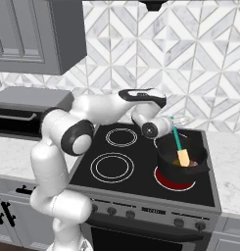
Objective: Put the onion and avocado in the pot. Retrieve the spatula and lightly stir the vegetables in the pot.
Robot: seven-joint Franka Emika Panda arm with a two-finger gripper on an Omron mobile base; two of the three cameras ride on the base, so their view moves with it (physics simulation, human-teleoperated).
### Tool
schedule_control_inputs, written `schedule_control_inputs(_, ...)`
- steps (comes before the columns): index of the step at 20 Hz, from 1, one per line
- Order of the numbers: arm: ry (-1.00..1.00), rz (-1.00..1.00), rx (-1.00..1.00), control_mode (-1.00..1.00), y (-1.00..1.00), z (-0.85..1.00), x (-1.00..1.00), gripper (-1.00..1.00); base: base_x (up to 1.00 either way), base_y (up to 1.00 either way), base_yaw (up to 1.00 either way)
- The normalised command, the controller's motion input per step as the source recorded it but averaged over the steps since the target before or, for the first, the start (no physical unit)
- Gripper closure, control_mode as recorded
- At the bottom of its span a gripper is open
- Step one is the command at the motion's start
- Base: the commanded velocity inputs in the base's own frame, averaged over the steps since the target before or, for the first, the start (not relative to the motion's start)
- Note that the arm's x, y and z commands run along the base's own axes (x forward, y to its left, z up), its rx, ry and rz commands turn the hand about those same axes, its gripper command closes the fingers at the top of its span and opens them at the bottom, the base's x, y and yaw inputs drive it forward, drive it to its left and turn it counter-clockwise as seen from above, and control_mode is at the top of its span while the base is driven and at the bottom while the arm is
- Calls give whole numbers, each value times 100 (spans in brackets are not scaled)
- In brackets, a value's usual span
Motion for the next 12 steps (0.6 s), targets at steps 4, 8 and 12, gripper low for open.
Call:
schedule_control_inputs(4,-14,0,28,-100,44,25,-29,100,0,0,0)
schedule_control_inputs(8,-23,-4,30,-100,0,31,-96,100,0,0,0)
schedule_control_inputs(12,-14,-9,32,-100,-5,30,-69,100,0,0,0)
